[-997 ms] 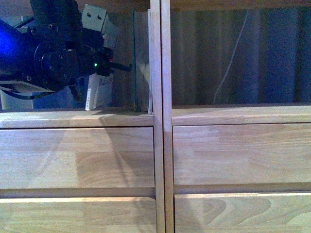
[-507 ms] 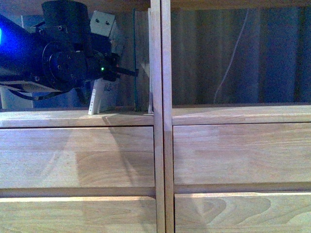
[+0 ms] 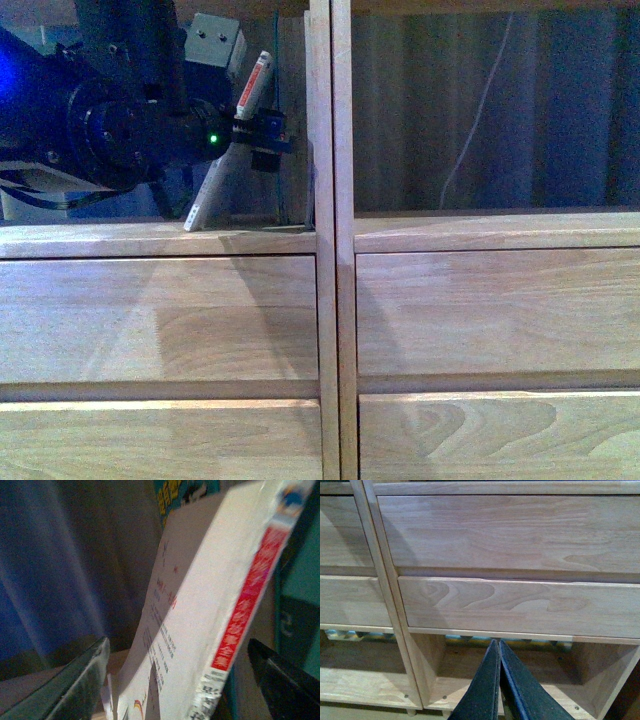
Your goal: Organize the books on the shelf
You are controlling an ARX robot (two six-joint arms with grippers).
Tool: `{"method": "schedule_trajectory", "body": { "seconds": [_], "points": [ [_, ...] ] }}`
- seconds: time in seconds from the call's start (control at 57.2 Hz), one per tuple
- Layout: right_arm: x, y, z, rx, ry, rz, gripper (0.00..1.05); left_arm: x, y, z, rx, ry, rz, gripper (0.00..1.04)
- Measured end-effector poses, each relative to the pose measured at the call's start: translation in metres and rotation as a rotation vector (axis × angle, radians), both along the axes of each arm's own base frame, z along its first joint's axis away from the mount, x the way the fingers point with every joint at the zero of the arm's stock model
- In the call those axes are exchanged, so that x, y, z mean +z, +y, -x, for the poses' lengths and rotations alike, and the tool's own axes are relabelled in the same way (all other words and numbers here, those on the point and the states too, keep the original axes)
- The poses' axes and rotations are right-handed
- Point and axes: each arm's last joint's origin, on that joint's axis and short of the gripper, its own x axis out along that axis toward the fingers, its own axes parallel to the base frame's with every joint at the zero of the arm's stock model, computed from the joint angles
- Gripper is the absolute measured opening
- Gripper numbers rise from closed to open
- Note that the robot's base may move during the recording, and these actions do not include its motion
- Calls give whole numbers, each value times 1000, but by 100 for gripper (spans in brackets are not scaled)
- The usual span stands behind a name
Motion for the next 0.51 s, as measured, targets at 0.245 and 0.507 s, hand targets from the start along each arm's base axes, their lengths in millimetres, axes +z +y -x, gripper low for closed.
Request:
{"method": "schedule_trajectory", "body": {
  "seconds": [0.245, 0.507],
  "points": [
    [0, 0, 0, 0, -1, 0, 3, 14, 22, 58, -41, 22, 81, 97],
    [0, 0, 0, 0, -1, 0, 3, -2, 61, 133, -32, -12, 40, 97]
  ]
}}
